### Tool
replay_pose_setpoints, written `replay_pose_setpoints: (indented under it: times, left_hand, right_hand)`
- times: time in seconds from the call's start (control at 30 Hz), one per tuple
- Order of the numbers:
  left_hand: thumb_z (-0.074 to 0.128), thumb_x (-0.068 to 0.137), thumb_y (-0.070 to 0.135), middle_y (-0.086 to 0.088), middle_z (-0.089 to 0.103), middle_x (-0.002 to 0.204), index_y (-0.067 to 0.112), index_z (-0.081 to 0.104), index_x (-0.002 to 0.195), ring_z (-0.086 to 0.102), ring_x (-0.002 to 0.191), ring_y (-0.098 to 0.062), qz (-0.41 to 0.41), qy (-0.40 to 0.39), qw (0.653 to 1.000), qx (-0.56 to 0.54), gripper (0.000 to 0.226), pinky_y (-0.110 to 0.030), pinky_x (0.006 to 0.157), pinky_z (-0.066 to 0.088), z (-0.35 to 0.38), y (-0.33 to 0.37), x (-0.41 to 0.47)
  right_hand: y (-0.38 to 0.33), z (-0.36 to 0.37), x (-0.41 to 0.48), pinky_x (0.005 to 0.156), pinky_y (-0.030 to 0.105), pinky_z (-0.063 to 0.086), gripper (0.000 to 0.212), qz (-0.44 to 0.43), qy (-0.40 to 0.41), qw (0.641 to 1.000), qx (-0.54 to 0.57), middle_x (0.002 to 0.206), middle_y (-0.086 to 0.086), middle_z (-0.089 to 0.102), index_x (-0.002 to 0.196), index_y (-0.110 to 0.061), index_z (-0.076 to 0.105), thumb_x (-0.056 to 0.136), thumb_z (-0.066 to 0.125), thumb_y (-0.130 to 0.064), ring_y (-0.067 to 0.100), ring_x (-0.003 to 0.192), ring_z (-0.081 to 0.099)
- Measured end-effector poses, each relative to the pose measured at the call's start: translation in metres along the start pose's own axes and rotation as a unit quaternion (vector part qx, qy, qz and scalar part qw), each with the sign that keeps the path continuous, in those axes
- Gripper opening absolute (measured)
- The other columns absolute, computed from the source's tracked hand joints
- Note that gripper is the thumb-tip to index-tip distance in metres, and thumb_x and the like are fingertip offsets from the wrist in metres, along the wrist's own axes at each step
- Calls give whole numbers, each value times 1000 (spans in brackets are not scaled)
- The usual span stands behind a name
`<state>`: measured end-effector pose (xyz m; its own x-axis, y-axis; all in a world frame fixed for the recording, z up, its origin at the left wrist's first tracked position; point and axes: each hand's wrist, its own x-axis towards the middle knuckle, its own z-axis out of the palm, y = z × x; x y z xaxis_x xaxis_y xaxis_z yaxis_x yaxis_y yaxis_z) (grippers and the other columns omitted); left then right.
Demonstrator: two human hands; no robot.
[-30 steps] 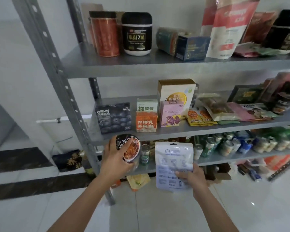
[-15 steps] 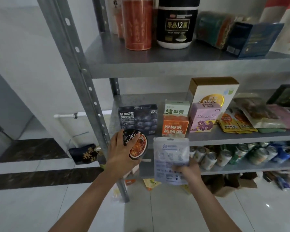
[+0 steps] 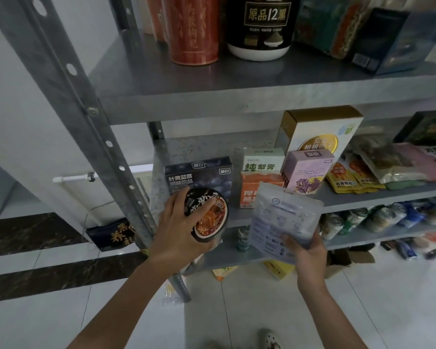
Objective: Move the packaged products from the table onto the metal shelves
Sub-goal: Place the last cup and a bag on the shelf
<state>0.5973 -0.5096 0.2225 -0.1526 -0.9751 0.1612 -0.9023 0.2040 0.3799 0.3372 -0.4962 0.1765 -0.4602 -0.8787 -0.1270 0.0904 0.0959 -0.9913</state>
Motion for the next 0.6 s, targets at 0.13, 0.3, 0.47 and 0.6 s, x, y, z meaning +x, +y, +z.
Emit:
replay_pose_setpoints:
  times: [0.13,0.3,0.47,0.6]
  left_hand:
    - [49,64,71,-7,20,152,44,36,136,13,137,-28,82,21,996,-5,78,-53,106,28,7,30,15]
    - [56,69,67,-10,23,152,45,37,137,14,137,-29,143,-6,989,-33,75,-54,107,31,43,86,40]
    - [65,74,60,10,-8,153,50,24,143,-11,143,-19,173,-92,980,-19,81,-43,118,14,82,152,74]
    - [65,77,59,6,-11,156,50,21,145,-16,144,-18,175,-108,979,-3,81,-42,119,10,113,217,107]
  right_hand:
    - [2,-32,26,74,31,49,41,39,48,998,14,103,9,64,113,-11,57,78,70,8,24,93,61]
    - [-10,-79,75,69,30,47,40,46,67,997,11,104,14,65,114,-5,59,77,70,8,29,93,61]
    - [-26,-129,132,64,29,49,38,45,63,997,14,97,8,66,109,-10,60,77,67,9,25,85,64]
    - [-42,-177,185,64,29,48,36,42,47,998,-11,91,1,66,104,-14,60,77,65,10,21,83,62]
